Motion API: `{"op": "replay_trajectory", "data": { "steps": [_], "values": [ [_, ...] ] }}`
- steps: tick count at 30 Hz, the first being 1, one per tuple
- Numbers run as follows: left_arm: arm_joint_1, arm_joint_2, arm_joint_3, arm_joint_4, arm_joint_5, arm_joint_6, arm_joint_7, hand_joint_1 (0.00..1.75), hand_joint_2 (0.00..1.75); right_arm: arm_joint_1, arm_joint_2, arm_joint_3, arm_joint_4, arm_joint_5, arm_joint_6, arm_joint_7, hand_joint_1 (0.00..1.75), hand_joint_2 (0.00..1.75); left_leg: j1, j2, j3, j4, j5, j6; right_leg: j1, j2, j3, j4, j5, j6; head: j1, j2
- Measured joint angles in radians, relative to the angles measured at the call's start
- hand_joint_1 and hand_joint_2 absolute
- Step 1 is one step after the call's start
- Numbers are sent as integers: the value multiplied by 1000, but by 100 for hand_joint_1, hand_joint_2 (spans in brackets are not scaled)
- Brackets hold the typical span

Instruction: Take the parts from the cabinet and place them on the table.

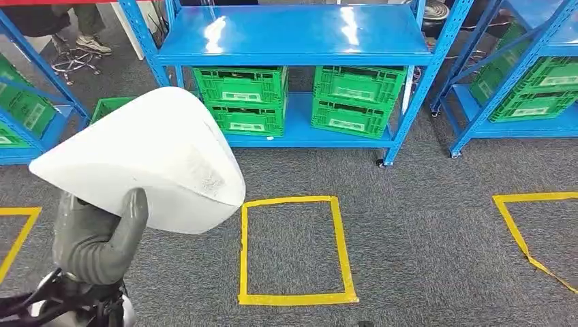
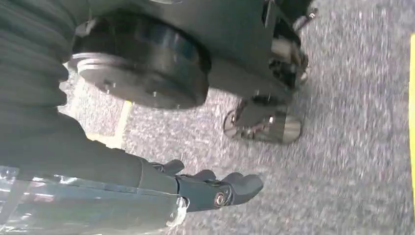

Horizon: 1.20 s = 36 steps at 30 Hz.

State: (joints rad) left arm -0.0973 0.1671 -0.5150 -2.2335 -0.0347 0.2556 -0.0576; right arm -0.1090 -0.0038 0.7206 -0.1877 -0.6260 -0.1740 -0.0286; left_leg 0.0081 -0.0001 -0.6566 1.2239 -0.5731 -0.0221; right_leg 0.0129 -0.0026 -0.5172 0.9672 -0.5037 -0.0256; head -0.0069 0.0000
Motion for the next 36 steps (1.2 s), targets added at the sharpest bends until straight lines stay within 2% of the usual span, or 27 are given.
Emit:
{"op": "replay_trajectory", "data": {
  "steps": [1, 2, 3, 5, 7, 8, 9, 12, 13, 14, 15, 17, 18, 19, 22, 23, 24, 25, 27, 28, 29, 30, 32, 33, 34, 35, 36],
  "values": [
    [0, 0, 0, 3, 5, -3, -7, 175, 175, 0, -2, -5, 0, -6, 0, 0, 0, 175, -1, 0, 54, -84, 37, 7, 2, 1, -4, 6, 0, 0, 0, 0],
    [-1, 0, 0, 6, 12, -5, -14, 175, 175, 0, -3, -10, 0, -11, 0, -1, 0, 175, -4, -2, 108, -168, 62, 17, 4, 2, -8, 13, -1, 1, -1, 0],
    [-2, 0, 0, 9, 19, -7, -20, 175, 175, -1, -3, -14, 0, -14, 0, -2, 0, 175, -8, -3, 133, -203, 42, 26, 6, 2, -16, 19, -2, 4, -1, 0],
    [-3, -1, 0, 13, 34, -14, -34, 175, 175, -1, -6, -18, 0, -21, -3, -11, 0, 175, -10, -3, 127, -215, 48, 26, 7, 2, -21, 24, 2, 11, -3, 0],
    [-10, -3, 0, 20, 48, -16, -45, 175, 175, -1, -8, -23, 0, -25, -4, -19, 0, 175, -3, -4, 126, -230, 49, 35, 11, 2, -25, 23, 8, 22, -3, 0],
    [-12, -5, 0, 23, 55, -18, -51, 175, 175, -1, -15, -25, 0, -27, -6, -21, 0, 175, 2, -3, 128, -238, 57, 40, 9, 4, -28, 31, -6, 30, -4, 0],
    [-15, -10, 0, 27, 59, -21, -58, 175, 175, -1, -16, -30, -1, -32, -8, -25, 0, 175, 2, -3, 124, -240, 61, 45, 5, 4, -43, 64, -37, 40, 2, 0],
    [-18, -16, 0, 36, 73, -26, -71, 175, 175, 0, -22, -40, 0, -35, -11, -28, 0, 175, 2, -4, 113, -240, 69, 49, -11, 4, -129, 280, -147, 59, 8, 0],
    [-18, -16, 0, 40, 77, -27, -72, 175, 175, 0, -24, -41, 0, -35, -13, -28, 0, 175, 3, -4, 111, -240, 71, 48, -14, 4, -141, 316, -154, 63, 10, 0],
    [-18, -18, 0, 45, 82, -28, -75, 175, 175, 0, -27, -42, 0, -36, -15, -28, 0, 175, 3, -5, 109, -239, 73, 46, -19, 4, -131, 305, -133, 66, 11, 0],
    [-18, -20, 0, 48, 85, -28, -77, 175, 175, 0, -32, -45, 0, -36, -17, -28, 0, 175, 3, -6, 109, -239, 74, 44, -22, 4, -105, 255, -97, 67, 12, 0],
    [-18, -21, 0, 55, 86, -29, -80, 175, 175, -1, -39, -47, 0, -35, -18, -29, 0, 175, 4, -7, 111, -238, 76, 40, -25, 2, -16, 82, -9, 65, 13, 0],
    [-18, -21, 0, 58, 87, -29, -81, 175, 175, -1, -41, -48, -1, -35, -17, -30, 0, 175, 2, -7, 109, -238, 78, 34, -24, 3, 9, 30, -11, 62, 14, 0],
    [-18, -21, 0, 60, 87, -28, -82, 175, 175, -3, -42, -48, 0, -34, -18, -31, 0, 175, -1, -10, 102, -232, 79, 27, -21, 5, 12, 12, -10, 55, 15, 0],
    [-16, -21, 0, 63, 87, -27, -87, 175, 175, -1, -43, -53, -1, -25, -18, -32, 0, 175, 1, -7, 91, -235, 90, 9, -19, 7, 0, 13, -10, 38, 13, 0],
    [-15, -21, 0, 63, 87, -25, -89, 175, 175, 0, -43, -54, -1, -22, -18, -32, 0, 175, 2, -5, 88, -231, 81, 4, -25, 4, 2, 3, -1, 25, 13, 0],
    [-14, -21, 0, 63, 87, -25, -90, 175, 175, -1, -45, -54, -1, -22, -18, -34, 0, 175, 2, -1, 78, -206, 56, 0, -24, 3, 0, 2, 3, 19, 10, 0],
    [-14, -21, 0, 63, 87, -25, -90, 175, 175, -2, -47, -55, -1, -21, -19, -35, 0, 175, 3, -1, 50, -144, 12, -2, -23, 2, -4, 2, 5, 15, 2, 0],
    [-9, -21, 0, 66, 87, -25, -91, 175, 175, -1, -48, -55, -1, -20, -19, -35, 0, 175, 3, -1, -19, 16, -64, -6, -18, 1, -11, 4, 8, 11, -5, 0],
    [-8, -21, 0, 68, 87, -24, -91, 175, 175, 0, -48, -55, -1, -20, -19, -35, 0, 175, 2, -1, -42, 67, -78, -6, -15, 0, -16, 7, 9, 10, -5, 0],
    [-6, -21, -1, 69, 87, -24, -91, 175, 175, 0, -48, -55, -1, -20, -19, -35, 0, 175, 2, -1, -42, 72, -67, -5, -13, 0, -20, 11, 9, 10, -6, 0],
    [-6, -21, 0, 71, 87, -23, -91, 175, 175, 1, -48, -55, -1, -20, -19, -35, 0, 175, 2, 0, -18, 34, -37, -2, -12, 1, -21, 15, 8, 10, -7, 0],
    [-6, -21, -1, 71, 87, -22, -91, 175, 175, -1, -49, -55, -2, -20, -19, -35, 0, 175, 0, 0, 74, -127, 46, 9, -10, 3, -22, 23, 6, 12, -9, 0],
    [-6, -21, -1, 71, 87, -21, -92, 175, 175, -1, -49, -55, -2, -20, -19, -35, 0, 175, -1, -1, 105, -189, 55, 15, -10, 4, -23, 25, 5, 14, -11, 0],
    [-6, -21, -1, 71, 87, -21, -92, 175, 175, -2, -49, -55, -2, -20, -19, -35, 0, 175, -3, -1, 115, -209, 47, 16, -1, 6, -29, 32, 2, 20, -13, 0],
    [-6, -21, -1, 71, 87, -21, -92, 175, 175, -2, -50, -55, -2, -20, -19, -35, 0, 175, -3, -2, 112, -211, 44, 22, -2, 6, -36, 34, 5, 25, -10, 0],
    [-4, -21, -1, 71, 87, -21, -92, 175, 175, -1, -50, -55, -2, -20, -19, -35, 0, 175, -2, -3, 109, -217, 46, 23, -2, 6, -39, 37, -1, 25, -6, 0]
  ]
}}
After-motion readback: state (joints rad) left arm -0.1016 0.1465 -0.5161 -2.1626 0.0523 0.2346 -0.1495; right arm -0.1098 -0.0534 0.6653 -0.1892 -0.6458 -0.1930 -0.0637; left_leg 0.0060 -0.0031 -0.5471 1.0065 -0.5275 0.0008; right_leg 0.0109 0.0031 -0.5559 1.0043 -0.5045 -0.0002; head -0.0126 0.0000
